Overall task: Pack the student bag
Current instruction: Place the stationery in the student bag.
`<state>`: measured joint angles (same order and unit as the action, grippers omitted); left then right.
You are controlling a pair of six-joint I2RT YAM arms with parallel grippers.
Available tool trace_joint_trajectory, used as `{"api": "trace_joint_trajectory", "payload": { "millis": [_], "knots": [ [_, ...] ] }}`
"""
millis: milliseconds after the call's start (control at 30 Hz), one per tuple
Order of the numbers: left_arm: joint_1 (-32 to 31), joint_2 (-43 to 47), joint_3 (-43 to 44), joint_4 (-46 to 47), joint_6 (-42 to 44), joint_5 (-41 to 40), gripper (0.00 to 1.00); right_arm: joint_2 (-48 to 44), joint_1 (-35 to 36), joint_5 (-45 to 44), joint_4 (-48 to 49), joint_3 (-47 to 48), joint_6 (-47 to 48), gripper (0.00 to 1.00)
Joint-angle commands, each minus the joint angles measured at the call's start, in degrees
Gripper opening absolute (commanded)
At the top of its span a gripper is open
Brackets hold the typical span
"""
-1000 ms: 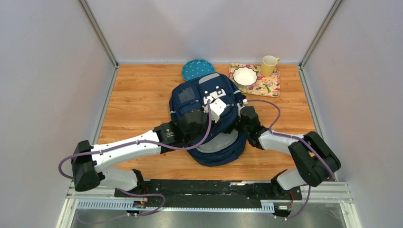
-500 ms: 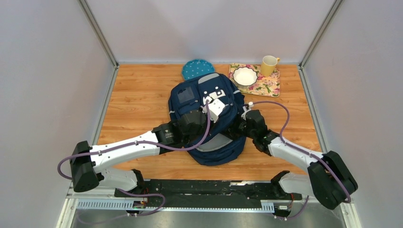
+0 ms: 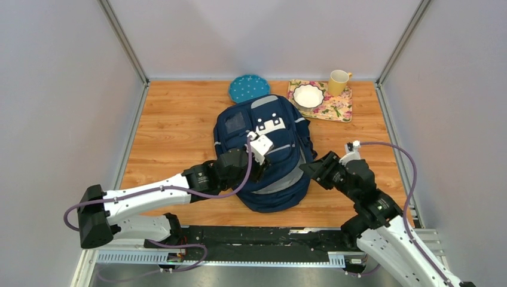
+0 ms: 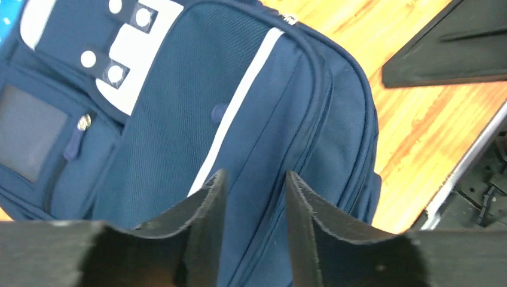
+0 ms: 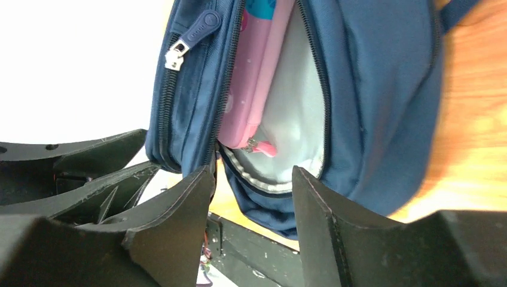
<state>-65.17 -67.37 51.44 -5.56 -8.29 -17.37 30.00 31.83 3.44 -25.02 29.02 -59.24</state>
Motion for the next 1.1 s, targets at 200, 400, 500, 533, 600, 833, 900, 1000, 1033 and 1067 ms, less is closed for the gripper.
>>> {"api": "trace_joint_trajectory", "payload": {
  "millis": [200,400,500,533,600,833,900,1000,1033,1067],
  "knots": [
    [1.09,17.09,-7.66,-7.70,-5.50,-6.80,0.71,-8.90,-0.19,-6.87,-21.13,6.40,6.33,0.55],
    [16.42,25.44,-14.25,-11.05,-12.44,-2.09,0.73,-3.99,-0.11,-2.32,-17.10,5.00,5.81,0.55],
    [24.36,25.63,-16.81,-9.47,-17.45,8.47,0.73,-0.65,-0.19,1.03,-12.80,2.89,4.58,0.55],
    [28.04,25.36,-17.33,-8.60,-19.37,11.97,0.73,0.14,-0.19,1.65,-11.99,2.54,3.97,0.56],
    [31.57,24.84,-19.44,-6.49,-21.66,16.03,0.73,1.72,-0.19,2.71,-10.41,2.10,3.70,0.55],
    [46.87,18.96,-29.01,15.53,-35.35,40.01,0.70,0.50,-0.19,3.85,-10.14,1.31,3.52,0.55],
    [48.46,17.02,-30.17,19.26,-37.31,40.92,0.69,-0.29,-0.19,3.76,-10.49,0.87,3.52,0.55],
    [48.64,12.89,-30.08,22.69,-38.02,42.23,0.69,-0.91,-0.28,3.76,-10.93,0.43,3.17,0.55],
    [48.73,11.05,-30.43,25.22,-38.81,42.67,0.69,-1.08,-0.28,3.76,-10.84,0.25,3.17,0.55],
    [48.82,10.25,-30.35,25.95,-39.08,42.76,0.68,-1.00,-0.19,3.68,-10.76,0.17,3.08,0.55]
  ]
}}
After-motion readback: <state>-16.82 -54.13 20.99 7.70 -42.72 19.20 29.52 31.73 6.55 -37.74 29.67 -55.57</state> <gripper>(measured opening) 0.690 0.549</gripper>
